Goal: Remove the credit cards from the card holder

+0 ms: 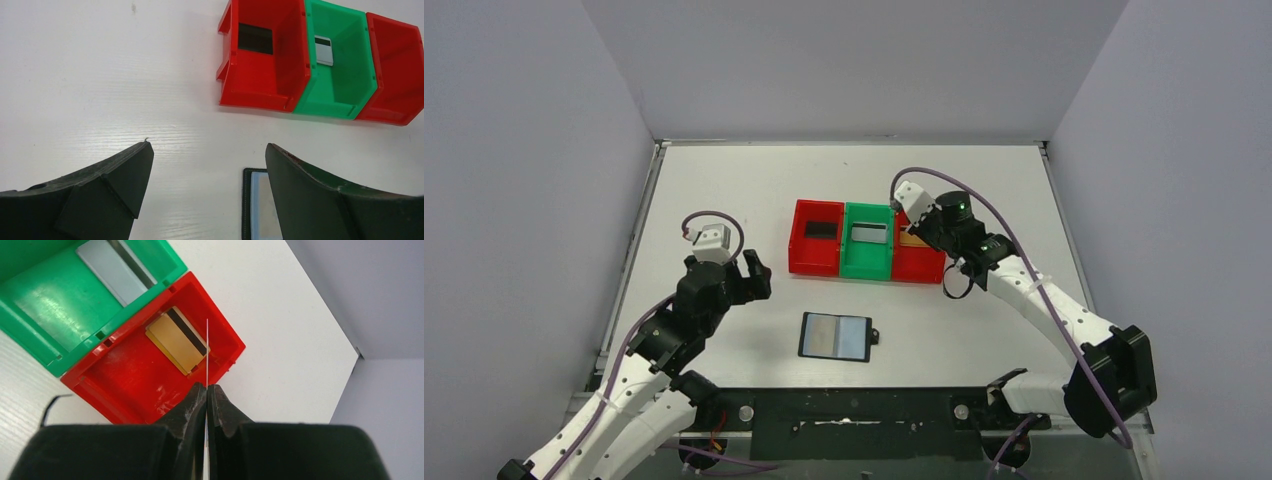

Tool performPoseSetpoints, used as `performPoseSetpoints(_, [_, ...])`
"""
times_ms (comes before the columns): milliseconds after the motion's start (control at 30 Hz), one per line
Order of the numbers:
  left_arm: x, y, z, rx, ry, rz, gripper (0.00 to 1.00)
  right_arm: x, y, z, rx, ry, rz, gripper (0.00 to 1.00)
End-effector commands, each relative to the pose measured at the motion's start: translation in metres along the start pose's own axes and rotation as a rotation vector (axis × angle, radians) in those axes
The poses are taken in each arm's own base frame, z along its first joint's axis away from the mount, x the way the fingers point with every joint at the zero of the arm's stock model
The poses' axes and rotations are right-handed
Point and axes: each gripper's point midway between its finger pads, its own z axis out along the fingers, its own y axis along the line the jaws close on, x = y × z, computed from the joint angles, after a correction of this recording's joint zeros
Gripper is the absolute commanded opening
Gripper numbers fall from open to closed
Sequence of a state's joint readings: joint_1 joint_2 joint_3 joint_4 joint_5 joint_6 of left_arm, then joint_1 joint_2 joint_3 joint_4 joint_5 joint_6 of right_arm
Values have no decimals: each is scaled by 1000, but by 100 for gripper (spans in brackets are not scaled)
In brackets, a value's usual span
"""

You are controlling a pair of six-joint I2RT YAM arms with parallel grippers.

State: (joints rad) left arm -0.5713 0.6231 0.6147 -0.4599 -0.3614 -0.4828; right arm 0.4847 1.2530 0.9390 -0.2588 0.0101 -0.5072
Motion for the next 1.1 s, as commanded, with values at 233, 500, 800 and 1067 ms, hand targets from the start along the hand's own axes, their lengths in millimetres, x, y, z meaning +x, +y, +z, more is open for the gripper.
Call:
performPoseSetpoints(233, [-15,-9,0,48,-56,5,84,1,27,18,-234,28,-286,0])
performPoseSetpoints(500, [-12,-10,1,54,-46,11,84,14,29,34,-211,39,-417,0])
performPoseSetpoints(800, [-11,-10,2,51,-40,13,84,24,18,59,-170,42,-499,0])
performPoseSetpoints(1067, [-13,-10,1,52,-47,10,84,30,8,82,-148,49,-552,0])
